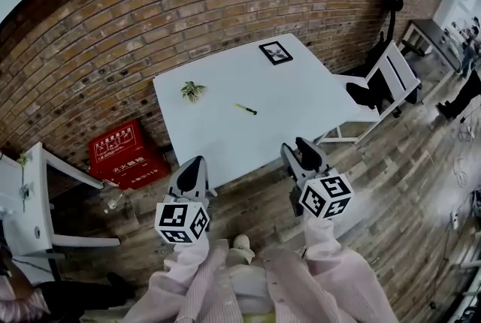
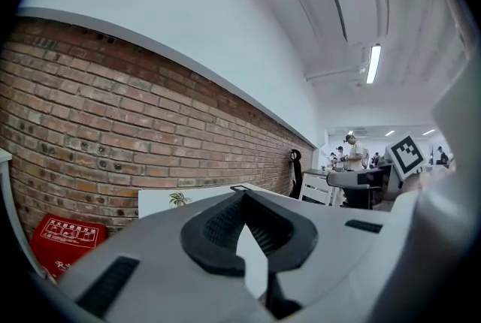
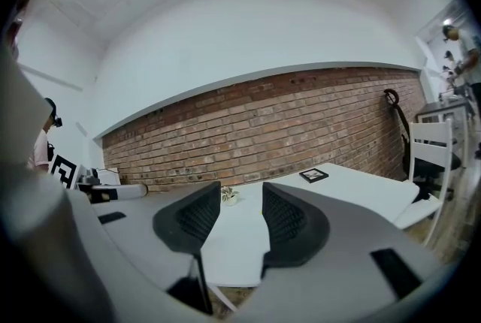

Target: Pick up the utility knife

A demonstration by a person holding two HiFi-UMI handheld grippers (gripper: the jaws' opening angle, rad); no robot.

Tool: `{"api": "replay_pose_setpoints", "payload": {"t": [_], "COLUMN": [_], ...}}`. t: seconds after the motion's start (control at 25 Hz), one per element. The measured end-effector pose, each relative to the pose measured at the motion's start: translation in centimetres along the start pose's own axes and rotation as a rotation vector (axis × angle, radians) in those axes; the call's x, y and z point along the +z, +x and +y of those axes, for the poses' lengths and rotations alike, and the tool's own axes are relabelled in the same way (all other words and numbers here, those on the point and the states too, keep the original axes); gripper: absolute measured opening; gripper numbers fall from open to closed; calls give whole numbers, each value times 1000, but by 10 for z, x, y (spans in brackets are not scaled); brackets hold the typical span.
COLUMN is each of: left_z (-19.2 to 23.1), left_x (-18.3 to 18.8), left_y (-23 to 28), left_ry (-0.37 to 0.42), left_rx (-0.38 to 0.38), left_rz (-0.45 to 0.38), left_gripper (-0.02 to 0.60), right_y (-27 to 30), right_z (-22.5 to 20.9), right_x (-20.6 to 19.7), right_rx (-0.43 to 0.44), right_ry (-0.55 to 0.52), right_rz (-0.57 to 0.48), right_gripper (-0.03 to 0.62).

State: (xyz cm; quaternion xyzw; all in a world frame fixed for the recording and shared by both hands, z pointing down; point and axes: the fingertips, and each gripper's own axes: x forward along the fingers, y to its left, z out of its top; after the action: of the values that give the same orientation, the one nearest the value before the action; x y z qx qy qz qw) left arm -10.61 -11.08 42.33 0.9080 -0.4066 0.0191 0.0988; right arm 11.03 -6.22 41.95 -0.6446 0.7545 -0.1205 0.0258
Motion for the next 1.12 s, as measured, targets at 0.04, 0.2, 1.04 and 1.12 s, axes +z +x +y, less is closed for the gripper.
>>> {"api": "replay_pose_setpoints", "payload": {"t": [0.04, 0.2, 1.04, 1.12], "left_z": [2, 9, 42, 47], "left_x": [0, -2, -21, -25], "left_y": [3, 14, 104, 117], "left_ry": [-1, -10, -95, -118], "left_rx": [-1, -2, 68, 91], "left_rz": [1, 9, 70, 82], "left_gripper": [-8, -9, -9, -9], "right_y": [5, 18, 122, 140], "right_z": [0, -1, -56, -63], "right_x": [0, -3, -9, -12], "right_rx": [5, 15, 102, 128], "right_ry": [-1, 3, -6, -11], "right_rz": [4, 15, 117, 146], "right_gripper": [160, 159, 158, 158]}}
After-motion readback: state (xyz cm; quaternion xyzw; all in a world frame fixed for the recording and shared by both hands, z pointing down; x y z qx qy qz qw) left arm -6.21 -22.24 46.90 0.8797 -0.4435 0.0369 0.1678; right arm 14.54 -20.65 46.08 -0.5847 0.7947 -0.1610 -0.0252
